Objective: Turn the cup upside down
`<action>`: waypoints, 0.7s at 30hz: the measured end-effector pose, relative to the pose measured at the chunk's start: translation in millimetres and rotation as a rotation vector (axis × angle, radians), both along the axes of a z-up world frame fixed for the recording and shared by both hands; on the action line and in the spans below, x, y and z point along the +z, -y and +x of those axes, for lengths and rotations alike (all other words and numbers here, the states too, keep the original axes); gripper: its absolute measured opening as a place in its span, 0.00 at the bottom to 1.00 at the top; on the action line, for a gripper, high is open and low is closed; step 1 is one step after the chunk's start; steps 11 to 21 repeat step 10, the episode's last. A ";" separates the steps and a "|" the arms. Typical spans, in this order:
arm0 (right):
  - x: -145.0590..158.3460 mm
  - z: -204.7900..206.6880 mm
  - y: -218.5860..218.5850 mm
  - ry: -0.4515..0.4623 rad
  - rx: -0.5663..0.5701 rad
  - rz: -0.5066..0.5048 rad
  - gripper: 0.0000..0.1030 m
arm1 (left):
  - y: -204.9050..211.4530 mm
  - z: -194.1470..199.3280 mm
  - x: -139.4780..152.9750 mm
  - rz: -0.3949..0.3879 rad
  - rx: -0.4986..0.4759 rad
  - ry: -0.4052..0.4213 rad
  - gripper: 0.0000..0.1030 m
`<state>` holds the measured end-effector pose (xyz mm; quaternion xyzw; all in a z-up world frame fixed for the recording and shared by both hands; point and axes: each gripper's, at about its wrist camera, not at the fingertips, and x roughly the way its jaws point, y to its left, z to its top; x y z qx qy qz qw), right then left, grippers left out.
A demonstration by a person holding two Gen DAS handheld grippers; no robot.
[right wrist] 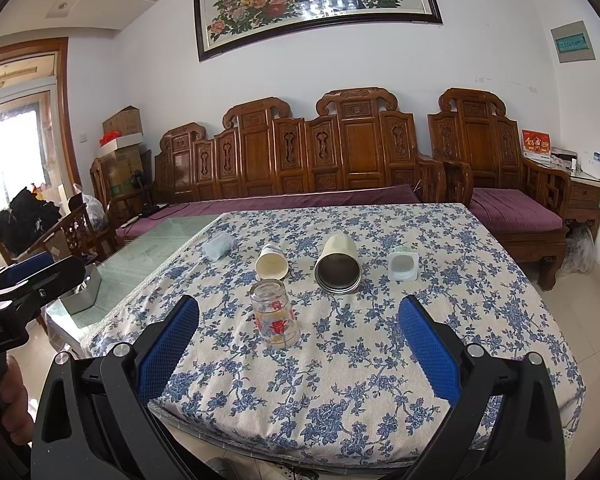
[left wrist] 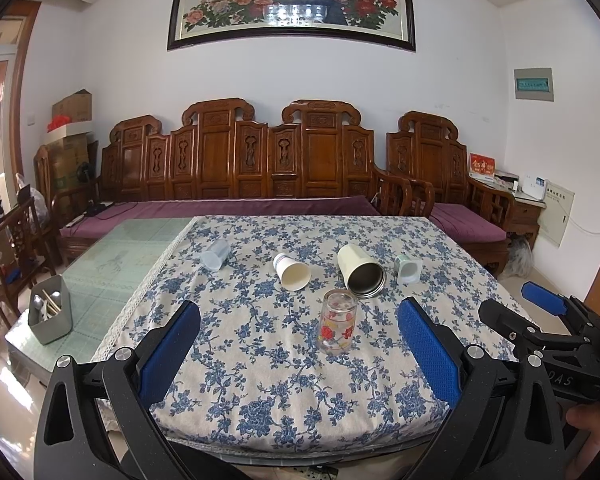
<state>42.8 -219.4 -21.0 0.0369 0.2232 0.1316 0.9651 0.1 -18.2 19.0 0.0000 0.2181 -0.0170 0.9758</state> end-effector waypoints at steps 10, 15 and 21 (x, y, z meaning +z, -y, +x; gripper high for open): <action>1.1 -2.6 -0.6 0.004 -0.003 0.004 0.98 | 0.7 -0.1 -0.3 -0.002 0.001 -0.002 0.93; 1.1 -2.6 -0.6 0.004 -0.003 0.004 0.98 | 0.7 -0.1 -0.3 -0.002 0.001 -0.002 0.93; 1.1 -2.6 -0.6 0.004 -0.003 0.004 0.98 | 0.7 -0.1 -0.3 -0.002 0.001 -0.002 0.93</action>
